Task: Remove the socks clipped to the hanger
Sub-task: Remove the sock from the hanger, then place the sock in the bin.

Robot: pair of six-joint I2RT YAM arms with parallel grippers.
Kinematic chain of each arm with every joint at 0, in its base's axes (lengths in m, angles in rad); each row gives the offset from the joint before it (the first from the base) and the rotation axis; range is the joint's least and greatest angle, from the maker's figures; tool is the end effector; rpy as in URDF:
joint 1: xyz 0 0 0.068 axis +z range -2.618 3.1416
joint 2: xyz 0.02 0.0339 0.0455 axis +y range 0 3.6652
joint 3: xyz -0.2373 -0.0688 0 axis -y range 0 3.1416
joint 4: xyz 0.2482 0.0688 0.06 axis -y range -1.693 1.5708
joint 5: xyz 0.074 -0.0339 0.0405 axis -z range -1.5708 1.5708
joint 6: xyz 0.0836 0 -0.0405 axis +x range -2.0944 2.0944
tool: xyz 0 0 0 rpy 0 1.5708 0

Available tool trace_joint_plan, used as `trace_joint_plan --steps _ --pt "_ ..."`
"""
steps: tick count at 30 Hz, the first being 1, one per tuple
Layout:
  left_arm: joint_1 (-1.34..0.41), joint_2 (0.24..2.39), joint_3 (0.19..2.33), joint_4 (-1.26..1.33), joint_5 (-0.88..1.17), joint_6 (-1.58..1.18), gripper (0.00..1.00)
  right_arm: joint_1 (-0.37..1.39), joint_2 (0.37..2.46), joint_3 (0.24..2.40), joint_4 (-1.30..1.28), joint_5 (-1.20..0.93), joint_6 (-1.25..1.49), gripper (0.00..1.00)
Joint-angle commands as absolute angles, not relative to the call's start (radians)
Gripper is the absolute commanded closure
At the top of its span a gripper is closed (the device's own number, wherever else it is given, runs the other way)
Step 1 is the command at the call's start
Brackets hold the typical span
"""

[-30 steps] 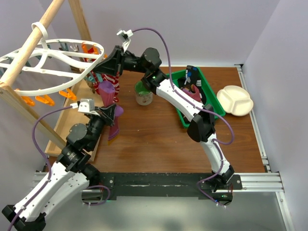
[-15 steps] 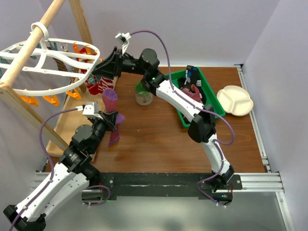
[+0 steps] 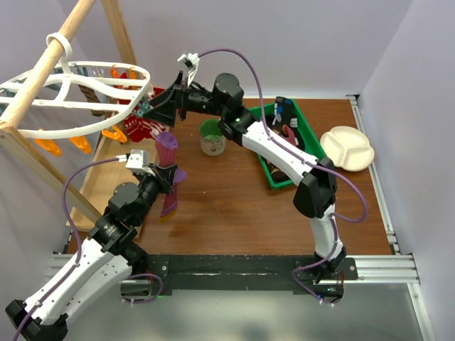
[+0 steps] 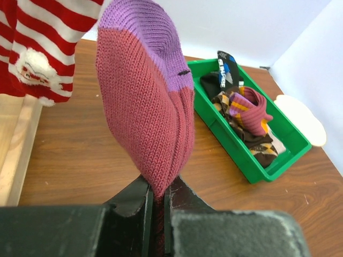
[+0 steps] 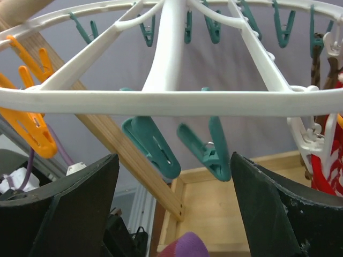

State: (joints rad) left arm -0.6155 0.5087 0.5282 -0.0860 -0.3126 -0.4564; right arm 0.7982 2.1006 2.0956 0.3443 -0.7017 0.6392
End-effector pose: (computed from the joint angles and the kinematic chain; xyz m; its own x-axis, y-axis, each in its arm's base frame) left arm 0.1887 -0.1020 0.2837 -0.1804 -0.3860 -0.9047 0.2443 0.8733 -0.4214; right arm 0.3232 0.4089 0.4229 -0.3933 0.2493 -0.8850 -0.9185 -0.0642 0.3901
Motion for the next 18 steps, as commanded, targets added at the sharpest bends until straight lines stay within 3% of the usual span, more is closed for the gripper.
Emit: trace_joint_plan --steps 1,3,11,18 --pt "-0.612 0.522 0.565 0.017 -0.223 -0.420 1.00 0.782 1.968 1.991 0.289 -0.582 0.539 0.09" --pt "-0.612 0.526 0.566 0.035 -0.200 -0.408 1.00 0.778 1.936 1.927 0.252 -0.536 0.522 0.03" --pt "-0.632 0.635 0.580 0.155 -0.114 -0.414 1.00 0.762 1.654 1.651 0.111 -0.091 0.431 0.02" --pt "-0.863 0.845 0.652 0.342 -0.291 -0.356 1.00 0.761 1.399 1.479 -0.029 0.263 0.429 0.01"
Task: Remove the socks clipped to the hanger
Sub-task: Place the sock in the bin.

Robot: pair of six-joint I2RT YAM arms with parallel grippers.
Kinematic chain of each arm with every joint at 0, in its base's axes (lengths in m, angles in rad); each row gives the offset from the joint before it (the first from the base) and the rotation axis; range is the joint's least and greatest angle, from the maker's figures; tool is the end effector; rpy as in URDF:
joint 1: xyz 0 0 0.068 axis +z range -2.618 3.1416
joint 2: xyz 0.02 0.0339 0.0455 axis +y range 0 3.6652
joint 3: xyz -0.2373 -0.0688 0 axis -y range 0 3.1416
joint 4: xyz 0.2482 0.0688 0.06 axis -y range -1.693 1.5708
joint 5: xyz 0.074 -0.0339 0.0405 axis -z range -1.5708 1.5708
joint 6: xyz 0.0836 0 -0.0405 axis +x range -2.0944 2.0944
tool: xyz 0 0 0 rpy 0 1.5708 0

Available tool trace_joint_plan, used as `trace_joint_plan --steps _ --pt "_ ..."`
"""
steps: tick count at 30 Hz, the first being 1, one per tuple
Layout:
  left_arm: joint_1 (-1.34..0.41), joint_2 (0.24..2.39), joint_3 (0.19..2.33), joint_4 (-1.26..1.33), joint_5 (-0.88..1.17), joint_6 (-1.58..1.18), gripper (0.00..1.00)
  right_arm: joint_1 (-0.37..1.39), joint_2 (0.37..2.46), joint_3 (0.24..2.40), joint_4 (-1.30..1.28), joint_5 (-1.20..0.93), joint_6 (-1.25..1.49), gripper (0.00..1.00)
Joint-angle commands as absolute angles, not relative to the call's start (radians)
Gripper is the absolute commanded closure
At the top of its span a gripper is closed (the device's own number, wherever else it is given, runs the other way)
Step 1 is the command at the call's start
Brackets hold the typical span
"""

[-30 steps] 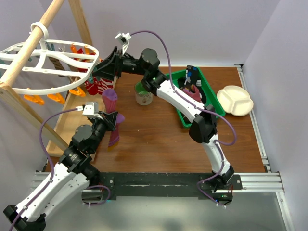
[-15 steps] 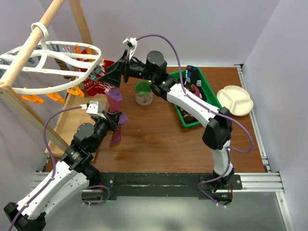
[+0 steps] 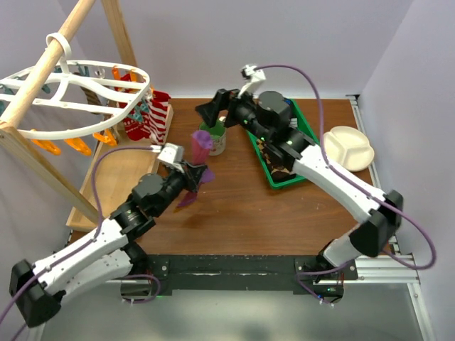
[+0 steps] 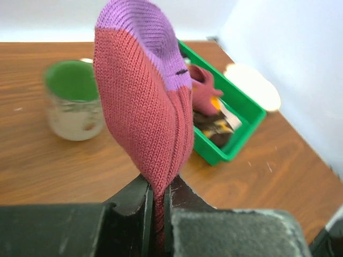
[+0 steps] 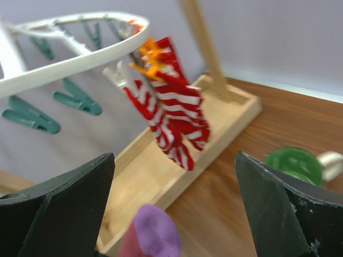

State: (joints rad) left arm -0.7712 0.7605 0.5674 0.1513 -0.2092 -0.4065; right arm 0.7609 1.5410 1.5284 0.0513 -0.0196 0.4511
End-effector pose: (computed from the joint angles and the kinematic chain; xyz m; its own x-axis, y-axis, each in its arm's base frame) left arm 0.1977 -0.1679 0.2818 -0.2383 -0.3078 -0.9211 0.4777 0.7886 -0.3871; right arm 0.3026 0.2903 0.4137 -0.2815 0.3338 -0.8996 -0.6455 0.6279 0.4349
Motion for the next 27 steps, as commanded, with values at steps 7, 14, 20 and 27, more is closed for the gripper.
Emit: trace_joint_plan --steps 7,14,20,27 --pt "-0.890 1.199 0.846 0.549 -0.229 -0.394 1.00 0.761 1.195 1.413 -0.197 0.438 0.428 0.02" --pt "-0.900 1.521 1.098 0.699 -0.120 -0.431 1.00 0.761 0.941 1.330 -0.215 0.620 0.382 0.01" --pt "-0.900 1.770 1.348 0.722 -0.037 -0.448 1.00 0.762 0.831 1.285 -0.186 0.614 0.342 0.02" --pt "-0.885 1.997 1.555 0.784 -0.005 -0.462 1.00 0.762 0.845 1.295 -0.213 0.577 0.344 0.02"
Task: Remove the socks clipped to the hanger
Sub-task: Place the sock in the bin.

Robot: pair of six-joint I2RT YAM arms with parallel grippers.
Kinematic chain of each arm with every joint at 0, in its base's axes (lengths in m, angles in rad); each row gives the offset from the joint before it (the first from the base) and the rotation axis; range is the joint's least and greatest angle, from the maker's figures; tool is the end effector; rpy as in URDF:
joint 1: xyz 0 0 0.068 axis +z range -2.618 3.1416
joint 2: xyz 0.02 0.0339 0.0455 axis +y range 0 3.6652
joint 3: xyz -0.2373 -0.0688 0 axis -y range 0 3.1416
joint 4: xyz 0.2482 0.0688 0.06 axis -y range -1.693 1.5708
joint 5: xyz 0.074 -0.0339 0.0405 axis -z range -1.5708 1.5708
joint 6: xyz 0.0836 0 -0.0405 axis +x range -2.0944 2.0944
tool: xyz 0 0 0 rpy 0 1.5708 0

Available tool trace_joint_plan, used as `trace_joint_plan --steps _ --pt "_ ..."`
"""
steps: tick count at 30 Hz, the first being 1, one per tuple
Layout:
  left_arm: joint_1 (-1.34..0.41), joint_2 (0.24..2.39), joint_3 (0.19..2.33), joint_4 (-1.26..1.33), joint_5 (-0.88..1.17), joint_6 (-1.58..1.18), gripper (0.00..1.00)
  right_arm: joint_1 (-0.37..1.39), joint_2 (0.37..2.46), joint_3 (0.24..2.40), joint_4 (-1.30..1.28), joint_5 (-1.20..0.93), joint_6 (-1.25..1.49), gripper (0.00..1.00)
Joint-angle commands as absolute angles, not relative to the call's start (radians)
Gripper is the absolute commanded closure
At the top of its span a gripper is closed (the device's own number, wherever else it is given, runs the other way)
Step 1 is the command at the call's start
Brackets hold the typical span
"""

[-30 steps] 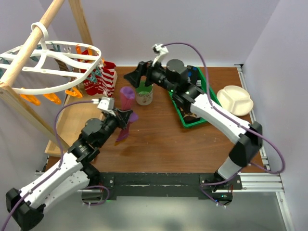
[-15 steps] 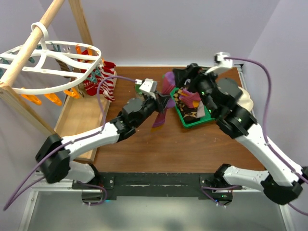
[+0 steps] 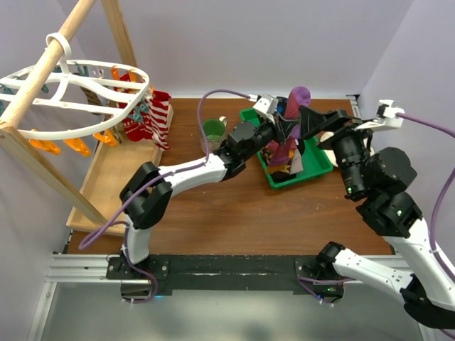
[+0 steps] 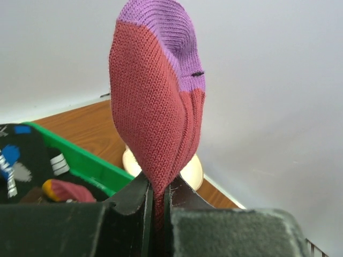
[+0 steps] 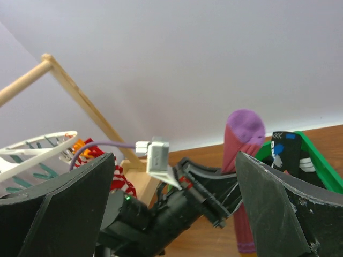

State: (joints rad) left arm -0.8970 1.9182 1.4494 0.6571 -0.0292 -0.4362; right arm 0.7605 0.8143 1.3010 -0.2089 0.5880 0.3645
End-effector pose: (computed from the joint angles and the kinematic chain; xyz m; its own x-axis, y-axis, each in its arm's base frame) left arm 0.3164 -0.3924 0.3075 -0.2166 -0.4056 -0.8880 0.7411 0.5238 -0.4200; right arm 0.1671 0.0950 0.4946 0.1189 0.5226 -0.8443 -0.2456 0.8394 0.4849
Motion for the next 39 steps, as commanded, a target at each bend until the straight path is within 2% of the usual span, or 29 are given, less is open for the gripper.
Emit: trace_joint_plan --steps 1,4,6,8,10,11,13,14,16,17,21,30,39 --pt "-0.873 2.031 1.580 0.787 0.023 -0.475 1.00 0.761 0.850 1.305 -0.219 0.569 0.345 0.02" --pt "-0.804 2.187 1.701 0.775 0.095 -0.526 0.99 0.761 0.874 1.322 -0.239 0.549 0.351 0.02" --pt "-0.778 2.295 1.803 0.715 0.124 -0.526 0.93 0.762 0.891 1.328 -0.264 0.532 0.357 0.01" --pt "-0.747 2.379 1.885 0.648 0.160 -0.517 0.91 0.762 0.905 1.341 -0.281 0.514 0.360 0.02" --pt "-0.727 2.399 1.890 0.634 0.153 -0.517 0.86 0.761 0.914 1.347 -0.302 0.502 0.360 0.02" --pt "-0.724 2.398 1.869 0.640 0.149 -0.512 0.80 0.762 0.922 1.348 -0.310 0.505 0.360 0.02" --pt "-0.721 2.378 1.852 0.637 0.123 -0.500 0.75 0.761 0.926 1.353 -0.316 0.499 0.360 0.01" --pt "-0.721 2.373 1.845 0.632 0.118 -0.483 0.69 0.761 0.930 1.354 -0.318 0.496 0.360 0.01" --pt "-0.721 2.365 1.850 0.606 0.106 -0.468 0.61 0.762 0.937 1.359 -0.313 0.474 0.360 0.02" --pt "-0.719 2.365 1.853 0.600 0.104 -0.457 0.54 0.761 0.939 1.359 -0.310 0.468 0.362 0.01" --pt "-0.718 2.346 1.841 0.583 0.100 -0.439 0.42 0.761 0.953 1.353 -0.299 0.449 0.367 0.02" --pt "-0.718 2.231 1.697 0.621 0.098 -0.399 0.35 0.762 0.971 1.362 -0.296 0.425 0.367 0.02" --pt "-0.718 2.135 1.560 0.652 0.081 -0.370 0.33 0.761 0.991 1.351 -0.273 0.391 0.367 0.02"
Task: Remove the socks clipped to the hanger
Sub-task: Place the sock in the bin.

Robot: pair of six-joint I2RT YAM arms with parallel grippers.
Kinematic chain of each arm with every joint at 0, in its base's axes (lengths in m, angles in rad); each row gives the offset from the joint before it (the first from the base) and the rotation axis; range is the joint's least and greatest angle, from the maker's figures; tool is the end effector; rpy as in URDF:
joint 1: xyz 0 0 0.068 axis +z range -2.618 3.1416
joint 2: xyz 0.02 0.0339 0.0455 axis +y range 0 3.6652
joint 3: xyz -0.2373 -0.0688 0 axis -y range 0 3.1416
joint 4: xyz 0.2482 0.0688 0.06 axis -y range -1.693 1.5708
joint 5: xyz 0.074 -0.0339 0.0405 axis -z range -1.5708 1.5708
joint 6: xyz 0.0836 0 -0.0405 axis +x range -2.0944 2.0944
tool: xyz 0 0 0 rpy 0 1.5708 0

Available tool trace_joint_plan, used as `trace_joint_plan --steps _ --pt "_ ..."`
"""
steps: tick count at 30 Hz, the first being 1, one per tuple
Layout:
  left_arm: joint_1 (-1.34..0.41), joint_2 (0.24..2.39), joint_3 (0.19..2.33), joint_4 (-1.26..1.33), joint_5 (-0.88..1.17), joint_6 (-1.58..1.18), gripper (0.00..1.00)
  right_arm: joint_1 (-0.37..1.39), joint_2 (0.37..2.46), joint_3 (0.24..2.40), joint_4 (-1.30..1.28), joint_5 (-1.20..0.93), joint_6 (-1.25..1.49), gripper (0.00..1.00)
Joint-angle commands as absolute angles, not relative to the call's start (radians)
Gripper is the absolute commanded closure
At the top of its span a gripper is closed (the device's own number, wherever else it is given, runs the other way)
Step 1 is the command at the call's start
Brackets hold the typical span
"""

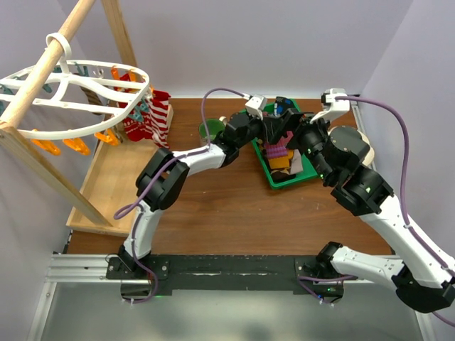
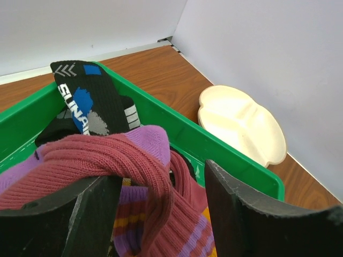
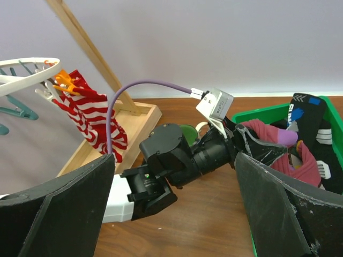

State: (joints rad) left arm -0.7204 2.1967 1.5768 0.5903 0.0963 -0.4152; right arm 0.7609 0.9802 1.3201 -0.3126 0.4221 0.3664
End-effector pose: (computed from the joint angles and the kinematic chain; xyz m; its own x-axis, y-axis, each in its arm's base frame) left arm 0.4103 -0.3709 0.2058 -0.3144 -0.2583 -0.9135 0.6580 0.6344 -0.4058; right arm 0.2062 0.1490 0.4540 -0.1007 0.3554 -0.9293 -0.3175 0.8737 0.3686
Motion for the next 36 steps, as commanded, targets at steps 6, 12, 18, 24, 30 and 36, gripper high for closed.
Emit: trace_joint_plan --steps 6,12,18,24,30,36 --pt "-0.718 2.233 1.704 0.511 0.136 -0.373 0.33 0.762 0.993 1.361 -0.282 0.387 0.365 0.02" --pt "-0.718 2.261 1.721 0.428 0.141 -0.367 0.32 0.762 1.009 1.359 -0.264 0.368 0.364 0.02" --pt "-0.719 2.255 1.686 0.378 0.118 -0.345 0.31 0.761 1.038 1.347 -0.242 0.344 0.371 0.02" --pt "-0.718 2.204 1.612 0.385 0.063 -0.325 0.31 0.762 1.048 1.344 -0.227 0.328 0.377 0.02" --pt "-0.718 2.074 1.507 0.451 0.061 -0.322 0.32 0.762 1.072 1.342 -0.206 0.287 0.388 0.02" --pt "-0.723 1.869 1.235 0.632 0.049 -0.368 0.33 0.762 1.161 1.405 -0.163 0.181 0.406 0.01"
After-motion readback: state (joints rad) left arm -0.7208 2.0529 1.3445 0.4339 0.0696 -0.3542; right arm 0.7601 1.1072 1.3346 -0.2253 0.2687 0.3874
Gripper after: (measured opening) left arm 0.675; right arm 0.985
